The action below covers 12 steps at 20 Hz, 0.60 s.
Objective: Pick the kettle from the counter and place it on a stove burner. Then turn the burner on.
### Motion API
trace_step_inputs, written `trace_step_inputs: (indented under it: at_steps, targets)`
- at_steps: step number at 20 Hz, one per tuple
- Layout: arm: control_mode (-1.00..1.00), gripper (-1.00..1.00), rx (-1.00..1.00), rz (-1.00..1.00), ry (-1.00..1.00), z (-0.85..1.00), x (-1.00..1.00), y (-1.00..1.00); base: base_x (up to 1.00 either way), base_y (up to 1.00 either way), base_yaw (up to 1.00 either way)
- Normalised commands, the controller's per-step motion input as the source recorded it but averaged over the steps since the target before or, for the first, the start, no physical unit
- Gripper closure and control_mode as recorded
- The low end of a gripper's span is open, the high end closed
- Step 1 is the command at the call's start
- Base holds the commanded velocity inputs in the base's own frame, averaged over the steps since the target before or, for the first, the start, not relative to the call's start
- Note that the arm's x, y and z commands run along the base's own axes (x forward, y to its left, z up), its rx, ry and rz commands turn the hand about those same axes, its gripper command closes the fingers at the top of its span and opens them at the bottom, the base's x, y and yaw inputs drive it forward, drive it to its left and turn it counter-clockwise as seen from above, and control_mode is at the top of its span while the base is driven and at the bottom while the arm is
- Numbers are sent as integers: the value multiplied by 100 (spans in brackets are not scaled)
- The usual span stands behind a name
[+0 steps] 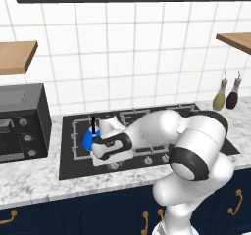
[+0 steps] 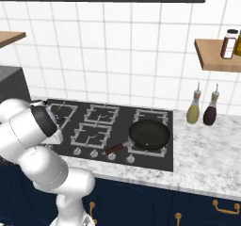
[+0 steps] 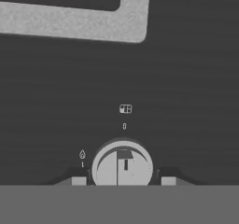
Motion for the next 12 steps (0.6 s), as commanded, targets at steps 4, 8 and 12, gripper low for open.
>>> trace_step_inputs:
  at_steps: [4,8,12]
  targets:
    - [-100,100,-1,25,-1,0,0,0,0,0,0]
    - [-100,100,-2,28,0,0,0,0,0,0,0]
    - [-100,100,-4,31,0,0,0,0,0,0,0]
